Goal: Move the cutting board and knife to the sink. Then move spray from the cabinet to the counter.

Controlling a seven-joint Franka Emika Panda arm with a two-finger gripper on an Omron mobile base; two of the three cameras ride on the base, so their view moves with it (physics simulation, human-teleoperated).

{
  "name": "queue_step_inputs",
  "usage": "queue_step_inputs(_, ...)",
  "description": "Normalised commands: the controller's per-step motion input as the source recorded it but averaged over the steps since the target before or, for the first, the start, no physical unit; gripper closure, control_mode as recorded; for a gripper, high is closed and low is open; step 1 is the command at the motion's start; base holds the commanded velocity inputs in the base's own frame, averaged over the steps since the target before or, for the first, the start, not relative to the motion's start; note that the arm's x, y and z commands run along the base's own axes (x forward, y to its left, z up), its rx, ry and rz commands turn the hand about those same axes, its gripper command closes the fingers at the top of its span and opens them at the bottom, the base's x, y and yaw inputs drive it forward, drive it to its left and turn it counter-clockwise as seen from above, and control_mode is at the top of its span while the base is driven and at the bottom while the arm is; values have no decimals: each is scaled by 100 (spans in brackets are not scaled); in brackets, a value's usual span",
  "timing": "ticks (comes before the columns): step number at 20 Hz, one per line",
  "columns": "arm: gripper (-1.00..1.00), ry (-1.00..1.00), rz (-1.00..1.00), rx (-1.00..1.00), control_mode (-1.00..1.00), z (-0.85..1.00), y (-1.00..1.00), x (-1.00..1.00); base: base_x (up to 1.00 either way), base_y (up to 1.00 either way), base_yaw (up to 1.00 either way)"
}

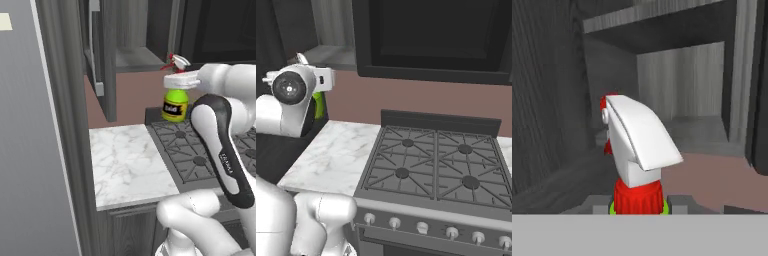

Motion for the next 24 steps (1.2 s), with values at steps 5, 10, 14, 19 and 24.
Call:
queue_step_inputs(5, 100, 2, 74, 0, -100, -71, 0, 0, 0, 0, 0)
queue_step_inputs(10, 100, 1, 67, 0, -100, -65, 0, 2, 0, 0, 0)
queue_step_inputs(14, 100, 0, 42, 1, -100, -55, 0, 2, 0, 0, 0)
queue_step_inputs(19, 100, 0, 13, 0, -100, -53, 9, 14, 0, 0, 0)
queue_step_inputs(24, 100, 0, 0, 0, -100, -56, 10, 16, 0, 0, 0)
